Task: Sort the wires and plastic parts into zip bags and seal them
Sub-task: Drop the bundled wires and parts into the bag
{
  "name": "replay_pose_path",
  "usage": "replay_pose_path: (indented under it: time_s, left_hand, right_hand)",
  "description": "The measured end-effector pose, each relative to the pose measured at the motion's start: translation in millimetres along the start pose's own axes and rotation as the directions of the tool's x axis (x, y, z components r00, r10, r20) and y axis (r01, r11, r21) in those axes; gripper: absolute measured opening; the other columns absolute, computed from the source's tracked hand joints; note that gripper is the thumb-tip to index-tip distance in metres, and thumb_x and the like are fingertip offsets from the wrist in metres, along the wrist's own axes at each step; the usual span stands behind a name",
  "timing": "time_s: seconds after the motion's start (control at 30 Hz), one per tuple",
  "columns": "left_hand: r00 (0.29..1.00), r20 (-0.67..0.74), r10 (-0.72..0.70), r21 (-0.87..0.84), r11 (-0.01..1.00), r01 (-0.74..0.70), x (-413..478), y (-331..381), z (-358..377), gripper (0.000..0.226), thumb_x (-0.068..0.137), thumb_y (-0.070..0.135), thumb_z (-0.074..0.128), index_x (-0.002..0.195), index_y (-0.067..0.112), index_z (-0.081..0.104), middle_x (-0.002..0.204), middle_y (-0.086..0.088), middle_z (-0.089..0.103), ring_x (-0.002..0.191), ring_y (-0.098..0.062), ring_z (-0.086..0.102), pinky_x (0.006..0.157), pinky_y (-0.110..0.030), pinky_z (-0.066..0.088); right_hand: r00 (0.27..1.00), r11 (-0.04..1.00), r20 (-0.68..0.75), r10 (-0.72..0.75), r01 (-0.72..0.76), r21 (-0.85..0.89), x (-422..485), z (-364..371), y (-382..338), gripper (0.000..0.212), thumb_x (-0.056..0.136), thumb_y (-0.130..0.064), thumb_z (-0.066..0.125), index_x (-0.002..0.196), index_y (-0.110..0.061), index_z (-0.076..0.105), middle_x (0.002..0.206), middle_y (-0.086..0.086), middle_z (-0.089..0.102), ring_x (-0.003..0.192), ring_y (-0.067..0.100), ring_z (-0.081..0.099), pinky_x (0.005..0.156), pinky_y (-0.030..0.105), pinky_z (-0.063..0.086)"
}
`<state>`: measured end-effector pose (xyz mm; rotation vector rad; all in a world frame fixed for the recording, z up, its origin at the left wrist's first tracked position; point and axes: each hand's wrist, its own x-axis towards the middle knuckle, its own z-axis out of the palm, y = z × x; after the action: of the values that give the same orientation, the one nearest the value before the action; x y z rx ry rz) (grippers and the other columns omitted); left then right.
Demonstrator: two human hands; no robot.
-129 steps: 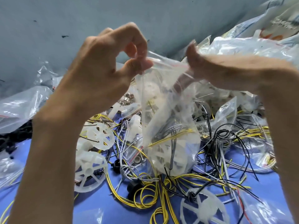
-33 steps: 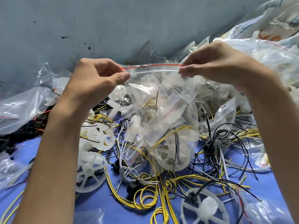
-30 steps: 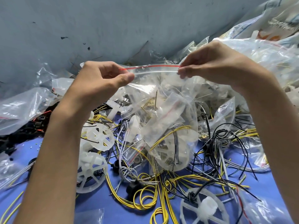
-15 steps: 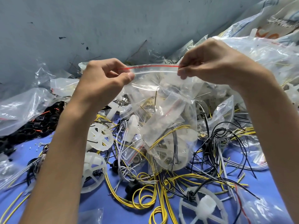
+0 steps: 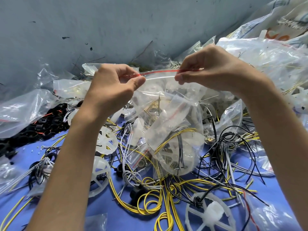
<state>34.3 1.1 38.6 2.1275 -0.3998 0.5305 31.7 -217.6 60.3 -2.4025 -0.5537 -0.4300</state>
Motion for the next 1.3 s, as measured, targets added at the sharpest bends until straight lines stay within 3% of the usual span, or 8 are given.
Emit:
replay_pose_path:
  time_s: [0.17, 0.3, 0.43, 0.53, 0.73, 0.83, 1.1, 1.3]
  left_hand:
    - [0.999, -0.039, 0.030, 0.079, 0.997, -0.026, -1, 1, 3, 0.009, 0.085, 0.023, 0.070, 0.077, 0.025, 0.064, 0.070, 0.016, 0.061, 0.053, 0.014, 0.051, 0.057, -0.002, 0.037]
    - [0.998, -0.036, 0.042, 0.055, 0.998, -0.040, -2, 2, 1, 0.013, 0.085, 0.027, 0.070, 0.075, 0.032, 0.063, 0.076, 0.016, 0.065, 0.061, 0.016, 0.056, 0.065, -0.002, 0.042]
    - [0.999, 0.016, 0.043, 0.035, 0.998, -0.044, -3, 3, 3, 0.005, 0.083, 0.027, 0.072, 0.083, 0.026, 0.067, 0.081, 0.009, 0.069, 0.075, -0.001, 0.064, 0.072, -0.014, 0.050]
    - [0.998, 0.023, 0.053, 0.057, 0.997, -0.054, -3, 5, 5, 0.005, 0.083, 0.026, 0.072, 0.085, 0.025, 0.068, 0.077, 0.013, 0.066, 0.069, 0.005, 0.060, 0.059, -0.005, 0.046]
    - [0.995, -0.021, 0.100, 0.147, 0.984, -0.096, -5, 9, 8, 0.009, 0.085, 0.020, 0.070, 0.081, 0.026, 0.063, 0.071, 0.015, 0.060, 0.068, 0.001, 0.057, 0.064, -0.001, 0.037]
    - [0.991, -0.043, 0.128, 0.187, 0.975, -0.117, -6, 12, 9, 0.012, 0.085, 0.021, 0.069, 0.078, 0.026, 0.061, 0.069, 0.016, 0.058, 0.070, -0.006, 0.056, 0.064, -0.002, 0.036]
    - [0.989, 0.028, 0.147, 0.140, 0.979, -0.150, -7, 14, 5, 0.004, 0.083, 0.023, 0.071, 0.084, 0.024, 0.067, 0.074, 0.014, 0.060, 0.066, 0.000, 0.056, 0.066, 0.003, 0.035]
    - [0.983, -0.002, 0.182, 0.178, 0.968, -0.179, -7, 14, 9, 0.011, 0.082, 0.021, 0.071, 0.080, 0.027, 0.063, 0.073, 0.014, 0.059, 0.078, -0.009, 0.061, 0.077, -0.018, 0.046]
  right_hand:
    - [0.999, 0.997, -0.040, -0.026, 0.023, -0.078, 1, 1, -4, 0.003, 0.079, -0.017, 0.072, 0.079, -0.018, 0.075, 0.066, -0.011, 0.067, 0.055, -0.009, 0.053, 0.055, 0.003, 0.038]
    - [0.999, 0.998, -0.035, -0.028, 0.026, -0.055, 0, 1, -5, 0.002, 0.078, -0.018, 0.073, 0.078, -0.018, 0.075, 0.067, -0.010, 0.068, 0.054, -0.009, 0.053, 0.055, 0.004, 0.038]
    - [0.999, 0.998, -0.015, -0.032, 0.031, -0.053, 1, 4, -4, 0.009, 0.080, -0.027, 0.072, 0.080, -0.019, 0.076, 0.069, -0.005, 0.069, 0.058, -0.001, 0.052, 0.055, 0.014, 0.039]
    - [0.999, 0.998, -0.008, -0.042, 0.041, -0.055, 1, 6, -5, 0.012, 0.080, -0.031, 0.071, 0.080, -0.020, 0.076, 0.070, -0.001, 0.069, 0.059, 0.002, 0.052, 0.056, 0.018, 0.038]
    - [0.997, 0.996, -0.047, -0.067, 0.064, -0.054, 0, 8, -10, 0.006, 0.080, -0.022, 0.073, 0.080, -0.017, 0.076, 0.063, -0.013, 0.064, 0.052, -0.008, 0.051, 0.054, 0.005, 0.035]
    - [0.994, 0.993, -0.073, -0.085, 0.078, -0.087, 0, 8, -13, 0.006, 0.079, -0.016, 0.073, 0.079, -0.011, 0.076, 0.061, -0.009, 0.062, 0.053, -0.004, 0.052, 0.055, 0.005, 0.037]
    - [0.993, 0.991, -0.044, -0.109, 0.105, -0.083, -1, 8, -15, 0.006, 0.081, -0.019, 0.073, 0.082, -0.014, 0.076, 0.061, -0.015, 0.061, 0.052, -0.009, 0.053, 0.053, 0.004, 0.034]
    - [0.991, 0.990, -0.036, -0.132, 0.130, -0.051, -1, 8, -15, 0.011, 0.080, -0.022, 0.073, 0.086, -0.014, 0.076, 0.066, -0.015, 0.064, 0.055, -0.012, 0.055, 0.057, 0.001, 0.035]
